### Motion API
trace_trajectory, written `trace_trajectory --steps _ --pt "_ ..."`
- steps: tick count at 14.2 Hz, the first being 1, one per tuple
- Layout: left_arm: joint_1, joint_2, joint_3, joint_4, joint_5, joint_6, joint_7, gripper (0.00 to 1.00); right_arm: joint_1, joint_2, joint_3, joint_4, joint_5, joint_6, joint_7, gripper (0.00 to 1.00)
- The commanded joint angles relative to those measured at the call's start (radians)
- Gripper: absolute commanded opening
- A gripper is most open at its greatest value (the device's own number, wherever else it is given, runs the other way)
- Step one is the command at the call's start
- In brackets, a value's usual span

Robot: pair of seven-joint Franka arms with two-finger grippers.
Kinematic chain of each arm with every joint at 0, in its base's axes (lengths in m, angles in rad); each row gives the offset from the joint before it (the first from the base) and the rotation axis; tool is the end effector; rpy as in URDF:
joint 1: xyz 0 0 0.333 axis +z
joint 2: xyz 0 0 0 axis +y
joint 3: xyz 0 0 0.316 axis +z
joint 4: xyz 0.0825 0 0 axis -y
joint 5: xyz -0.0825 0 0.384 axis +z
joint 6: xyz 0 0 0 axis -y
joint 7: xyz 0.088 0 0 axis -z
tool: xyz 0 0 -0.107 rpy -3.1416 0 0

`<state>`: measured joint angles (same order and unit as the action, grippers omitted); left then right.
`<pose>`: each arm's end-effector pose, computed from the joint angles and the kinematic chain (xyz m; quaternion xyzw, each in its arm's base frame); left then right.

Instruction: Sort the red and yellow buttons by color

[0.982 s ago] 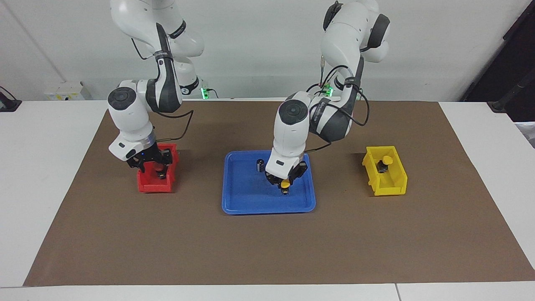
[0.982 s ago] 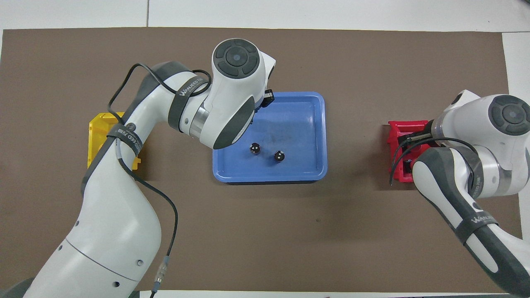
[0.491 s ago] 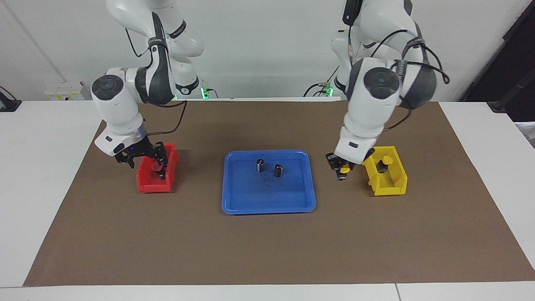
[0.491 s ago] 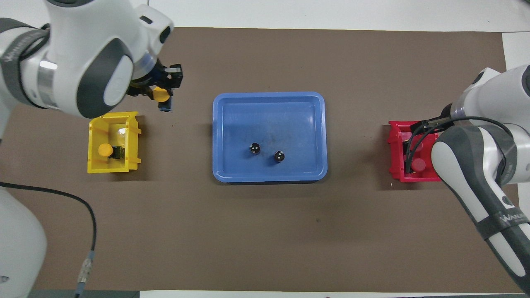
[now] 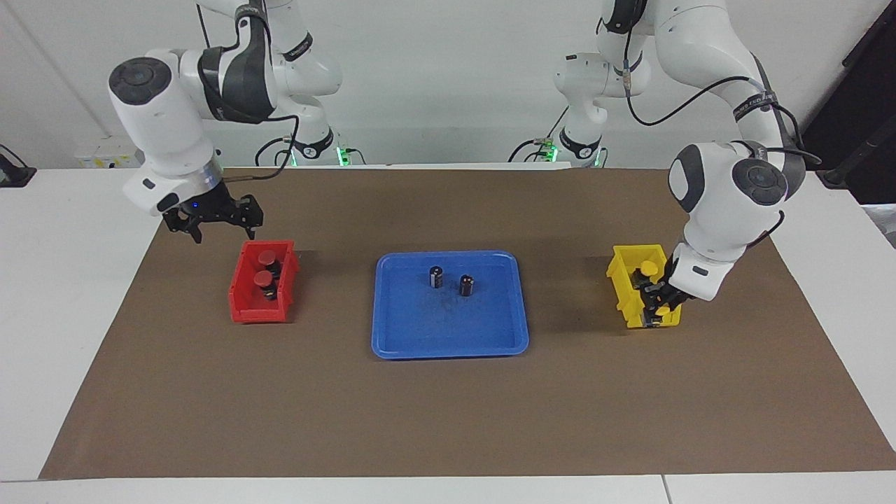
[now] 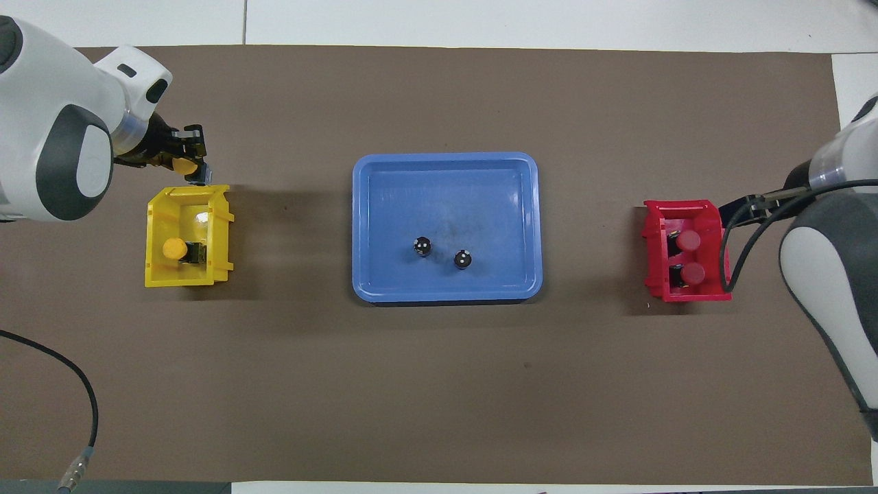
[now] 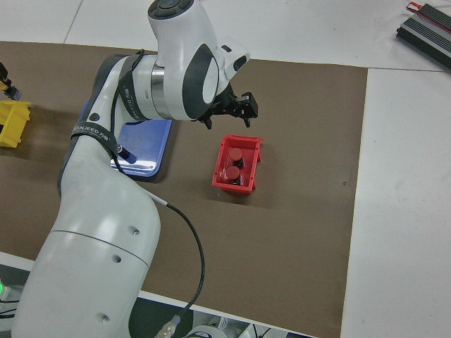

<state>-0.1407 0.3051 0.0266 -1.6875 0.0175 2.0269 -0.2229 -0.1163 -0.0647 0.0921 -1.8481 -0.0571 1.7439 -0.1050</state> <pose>0.6451 -0.0744 0.4238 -0.9985 -0.0500 -0.0189 0.0088 0.5382 -0.0170 0.5429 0.9983 0.0457 -0.0219 0.0296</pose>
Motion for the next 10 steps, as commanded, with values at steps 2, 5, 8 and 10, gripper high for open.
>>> trace_trajectory --steps 2,5,8,10 --pt "0.019 -0.092 -0.008 -0.124 -0.007 0.007 0.098 0.02 -0.065 -0.053 0.006 0.076 0.062 -0.157 -0.013 0.99" --pt "0.033 -0.13 -0.008 -0.202 -0.007 0.012 0.128 0.02 -0.158 -0.075 0.034 0.136 0.062 -0.283 -0.018 0.99" --pt "0.058 -0.129 -0.008 -0.205 -0.007 0.021 0.125 0.02 -0.007 -0.086 -0.112 0.116 0.054 -0.276 -0.012 0.99" --pt "0.065 -0.13 -0.008 -0.218 -0.01 0.044 0.109 0.02 0.003 -0.058 -0.101 0.137 0.043 -0.285 0.008 0.99"
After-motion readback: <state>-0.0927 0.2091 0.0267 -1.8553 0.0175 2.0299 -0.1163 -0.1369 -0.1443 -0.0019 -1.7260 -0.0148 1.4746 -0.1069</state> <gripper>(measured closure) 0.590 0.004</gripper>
